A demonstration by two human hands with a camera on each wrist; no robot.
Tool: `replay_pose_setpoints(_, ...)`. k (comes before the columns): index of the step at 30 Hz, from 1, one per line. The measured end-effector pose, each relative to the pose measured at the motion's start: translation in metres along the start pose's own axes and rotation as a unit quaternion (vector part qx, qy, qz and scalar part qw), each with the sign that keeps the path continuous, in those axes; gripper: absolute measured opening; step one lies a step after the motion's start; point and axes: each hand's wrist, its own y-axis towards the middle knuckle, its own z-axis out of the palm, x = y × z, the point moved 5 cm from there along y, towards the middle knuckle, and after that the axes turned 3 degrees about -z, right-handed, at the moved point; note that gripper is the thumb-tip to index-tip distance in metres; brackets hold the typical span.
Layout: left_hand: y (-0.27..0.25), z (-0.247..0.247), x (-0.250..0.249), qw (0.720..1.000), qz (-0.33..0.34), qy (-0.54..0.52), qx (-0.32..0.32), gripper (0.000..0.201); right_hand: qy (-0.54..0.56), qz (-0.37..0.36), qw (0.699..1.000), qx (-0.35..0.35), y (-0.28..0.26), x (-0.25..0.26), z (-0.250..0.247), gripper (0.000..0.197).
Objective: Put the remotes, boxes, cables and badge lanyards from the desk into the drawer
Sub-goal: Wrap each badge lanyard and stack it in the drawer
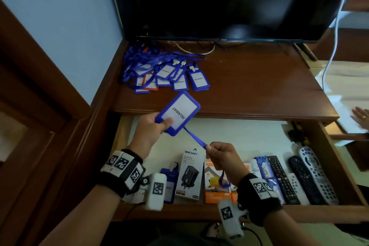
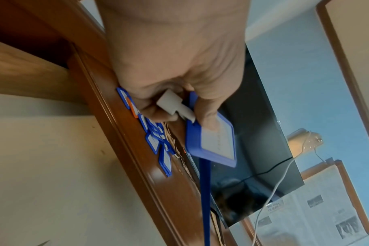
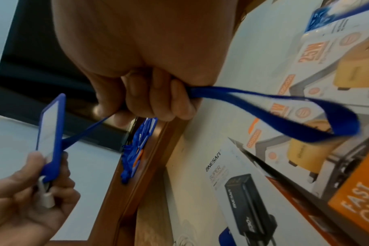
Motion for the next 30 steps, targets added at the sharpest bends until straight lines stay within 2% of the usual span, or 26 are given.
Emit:
replay_pose_setpoints(3, 0.000, 0.003, 0.001, 0.998, 0.013, -0.004, -0.062, 0.007, -0.037, -0.013, 0.999, 0.010, -0.001, 0.007, 0.006, 0.035)
replay_pose_setpoints(6, 0.001, 0.008, 0.004, 0.996, 0.008, -0.002, -0.087, 0.008, -0.094, -0.035, 0.994, 0.044, -0.005, 0.018, 0.016, 0.033)
replay_pose_setpoints(11, 0.003, 0.023, 0.010, 0.992, 0.016, 0.111, -0.049, 0.024, -0.130, -0.071, 0.983, 0.113, -0.015, 0.044, 0.031, 0.022)
replay_pose_setpoints(13, 0.001, 0.028, 0.010, 0.986, 0.031, 0.165, -0.025, 0.020, -0.135, -0.102, 0.976, 0.138, -0.020, 0.057, 0.036, 0.022)
replay_pose_setpoints(15, -0.004, 0.035, 0.010, 0.973, 0.053, 0.222, 0.027, 0.012, -0.129, -0.117, 0.973, 0.148, -0.025, 0.068, 0.039, 0.019)
replay_pose_setpoints(17, -0.013, 0.045, 0.012, 0.949, 0.062, 0.287, 0.117, 0.003, -0.130, -0.121, 0.975, 0.134, -0.025, 0.074, 0.037, 0.017)
replay_pose_setpoints(19, -0.022, 0.052, 0.019, 0.921, 0.059, 0.325, 0.209, 0.014, -0.131, -0.117, 0.980, 0.097, -0.021, 0.075, 0.031, 0.018)
replay_pose_setpoints(21, -0.029, 0.056, 0.023, 0.893, 0.042, 0.355, 0.272, 0.011, -0.128, -0.101, 0.985, 0.059, -0.016, 0.068, 0.023, 0.022)
replay_pose_setpoints(23, -0.035, 0.057, 0.026, 0.870, 0.018, 0.383, 0.309, 0.003, -0.139, -0.076, 0.987, 0.035, -0.012, 0.058, 0.016, 0.023)
replay_pose_setpoints(26, -0.040, 0.055, 0.026, 0.849, -0.017, 0.396, 0.349, 0.005, -0.152, -0.048, 0.987, 0.022, -0.008, 0.044, 0.006, 0.021)
replay_pose_setpoints(28, -0.043, 0.051, 0.026, 0.842, -0.047, 0.379, 0.381, 0.008, -0.171, -0.029, 0.985, 0.015, -0.006, 0.037, 0.000, 0.023)
replay_pose_setpoints(30, -0.044, 0.046, 0.025, 0.846, -0.078, 0.333, 0.409, 0.015, -0.174, -0.007, 0.984, 0.022, -0.003, 0.030, -0.002, 0.026)
